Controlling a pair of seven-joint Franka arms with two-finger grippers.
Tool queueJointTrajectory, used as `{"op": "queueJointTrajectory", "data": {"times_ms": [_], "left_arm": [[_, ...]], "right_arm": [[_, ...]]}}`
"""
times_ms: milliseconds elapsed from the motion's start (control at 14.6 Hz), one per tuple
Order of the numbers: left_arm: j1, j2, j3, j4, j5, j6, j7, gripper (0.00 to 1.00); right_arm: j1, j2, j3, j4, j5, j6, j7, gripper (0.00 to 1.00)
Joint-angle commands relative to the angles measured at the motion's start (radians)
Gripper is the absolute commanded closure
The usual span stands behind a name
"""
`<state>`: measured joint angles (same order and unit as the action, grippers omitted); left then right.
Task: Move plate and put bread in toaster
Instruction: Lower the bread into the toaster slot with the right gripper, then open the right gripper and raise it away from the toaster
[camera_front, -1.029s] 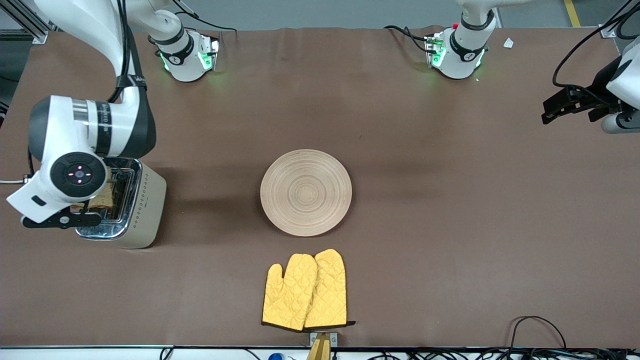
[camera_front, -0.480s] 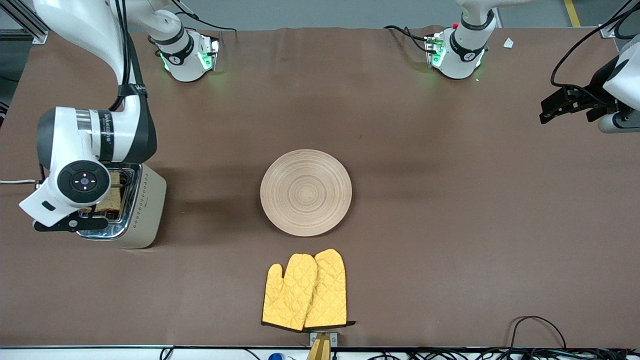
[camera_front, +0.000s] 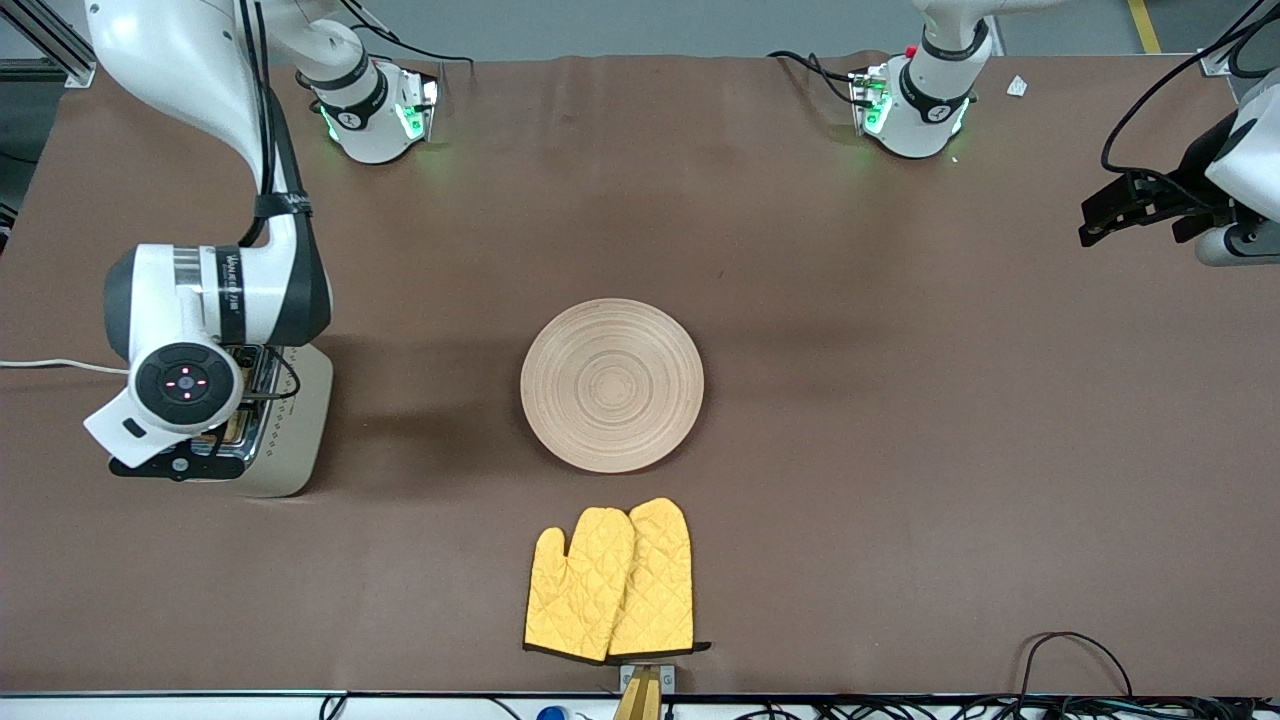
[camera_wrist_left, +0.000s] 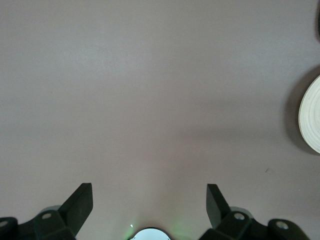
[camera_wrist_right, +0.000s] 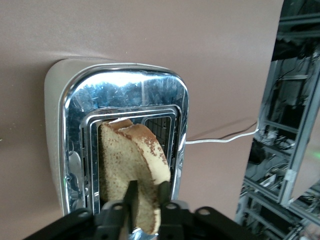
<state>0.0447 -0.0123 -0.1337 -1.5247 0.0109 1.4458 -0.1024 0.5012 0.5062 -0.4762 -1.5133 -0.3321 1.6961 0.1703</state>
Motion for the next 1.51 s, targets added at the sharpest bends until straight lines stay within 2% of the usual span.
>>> {"op": "queueJointTrajectory", "data": {"times_ms": [0, 69, 412, 686, 892, 961, 1029, 1235, 1441], "left_arm": [[0.003, -0.011, -0.003, 0.014, 0.001, -0.033, -0.002, 0.0], [0.001, -0.009, -0.003, 0.024, 0.001, -0.039, -0.003, 0.0], [0.0, -0.008, -0.003, 0.024, 0.001, -0.039, 0.003, 0.0], [0.0, -0.006, -0.001, 0.028, 0.001, -0.039, 0.0, 0.0], [-0.006, -0.008, -0.007, 0.028, 0.006, -0.039, 0.003, 0.0], [-0.003, -0.011, -0.03, 0.025, 0.008, -0.041, 0.001, 0.0], [0.001, -0.014, -0.05, 0.023, 0.023, -0.039, -0.006, 0.0], [0.004, -0.026, -0.083, 0.017, 0.063, -0.035, -0.016, 0.0], [0.01, -0.034, -0.081, 0.014, 0.049, -0.031, -0.031, 0.0]], "right_arm": [[-0.059, -0.02, 0.01, 0.007, 0.129, 0.02, -0.003, 0.1], [-0.075, -0.038, 0.01, 0.008, 0.16, 0.019, -0.008, 0.0], [-0.099, -0.175, 0.008, 0.007, 0.295, -0.036, -0.052, 0.0], [-0.101, -0.293, 0.008, 0.007, 0.311, -0.111, -0.06, 0.0], [-0.13, -0.374, 0.01, -0.001, 0.355, -0.15, -0.077, 0.0], [-0.148, -0.394, 0.02, 0.001, 0.355, -0.164, -0.084, 0.0], [-0.188, -0.412, 0.06, 0.001, 0.355, -0.174, -0.086, 0.0], [-0.431, -0.458, 0.32, -0.005, 0.355, -0.187, -0.086, 0.0], [-0.522, -0.488, 0.424, -0.008, 0.355, -0.22, -0.088, 0.0]]}}
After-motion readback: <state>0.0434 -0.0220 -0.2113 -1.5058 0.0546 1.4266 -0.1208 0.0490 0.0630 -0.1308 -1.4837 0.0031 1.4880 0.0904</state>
